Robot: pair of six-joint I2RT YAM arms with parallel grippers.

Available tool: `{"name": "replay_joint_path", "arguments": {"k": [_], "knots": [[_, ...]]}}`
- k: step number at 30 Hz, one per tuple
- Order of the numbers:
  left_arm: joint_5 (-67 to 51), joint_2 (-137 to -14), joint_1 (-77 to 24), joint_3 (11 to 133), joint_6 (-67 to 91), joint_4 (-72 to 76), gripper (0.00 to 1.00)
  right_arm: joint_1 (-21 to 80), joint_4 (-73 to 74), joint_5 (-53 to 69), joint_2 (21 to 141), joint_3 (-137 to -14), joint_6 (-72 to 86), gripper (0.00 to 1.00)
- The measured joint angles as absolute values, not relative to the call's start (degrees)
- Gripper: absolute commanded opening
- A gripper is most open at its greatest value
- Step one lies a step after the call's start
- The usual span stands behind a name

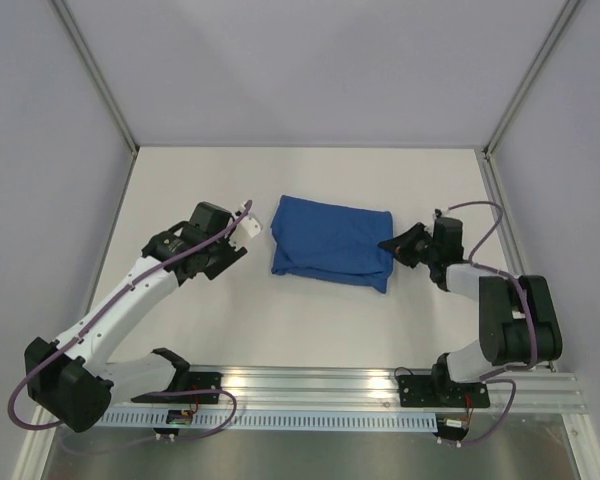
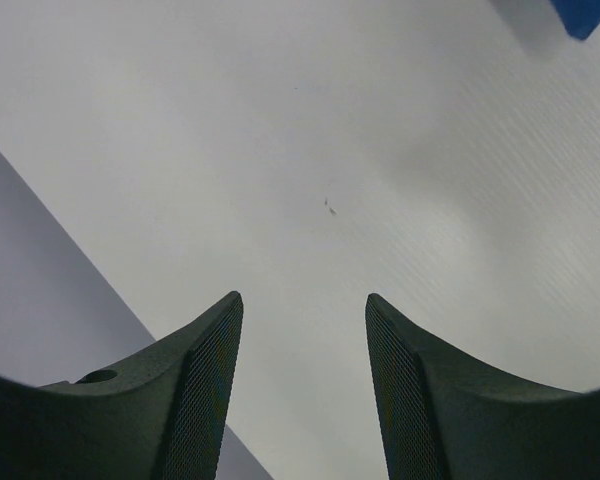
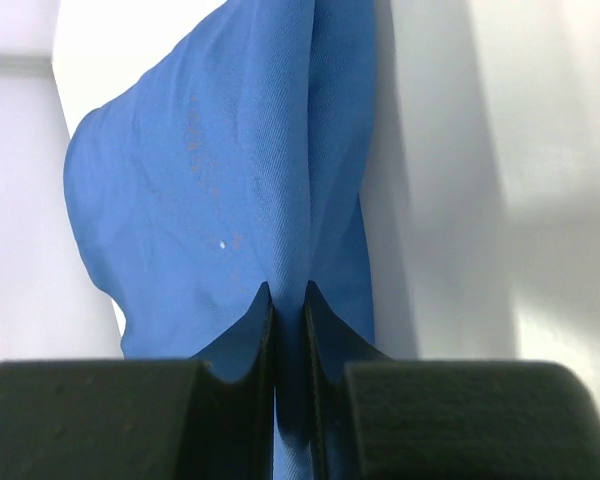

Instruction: Prepare the surgical pack

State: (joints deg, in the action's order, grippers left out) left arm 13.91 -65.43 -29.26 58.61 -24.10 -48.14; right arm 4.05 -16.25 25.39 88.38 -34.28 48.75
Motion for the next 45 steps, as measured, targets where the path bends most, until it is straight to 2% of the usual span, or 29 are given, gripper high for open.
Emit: {"name": "replay_joint_path", "arguments": {"k": [6,14,20,25,31,40,41,42,45], "knots": [[14.0,-65.2,-29.3,58.2,-24.1,-48.2,0.61,-9.0,-15.4,24.4,78.5,-25.7,51.2,0.0],[14.0,-64.7,-29.3,58.1,-24.1,-48.2,0.61,-32.1,-6.3,21.9,62.3,-17.7,52.0,0.0],[14.0,-63.4,-29.3,58.0,-24.1,-48.2,0.61,-48.3,5.7,16.1,47.6,-14.5,53.4,0.01],[14.0,-61.9,-29.3,57.8,-24.1,-48.2,0.61,-52.8,14.0,10.0,40.2,-14.1,53.3,0.0],[14.0,-60.7,-29.3,57.7,-24.1,-48.2,0.61,-55.8,20.9,9.7,34.3,-13.8,54.9,0.0],[12.7,-59.1,-29.3,57.7,-24.1,-49.1,0.62,-56.7,34.8,5.0,26.6,-15.9,57.6,0.01],[12.5,-58.9,-29.3,57.7,-24.0,-49.1,0.62,-56.7,35.7,4.5,26.4,-16.2,57.6,0.03],[12.3,-58.8,-29.3,57.7,-23.9,-49.2,0.63,-56.7,36.5,4.1,26.0,-16.4,57.6,0.29],[11.7,-58.6,-29.3,57.7,-23.6,-50.1,0.66,-56.9,38.3,2.3,25.6,-17.1,56.8,0.72]]}}
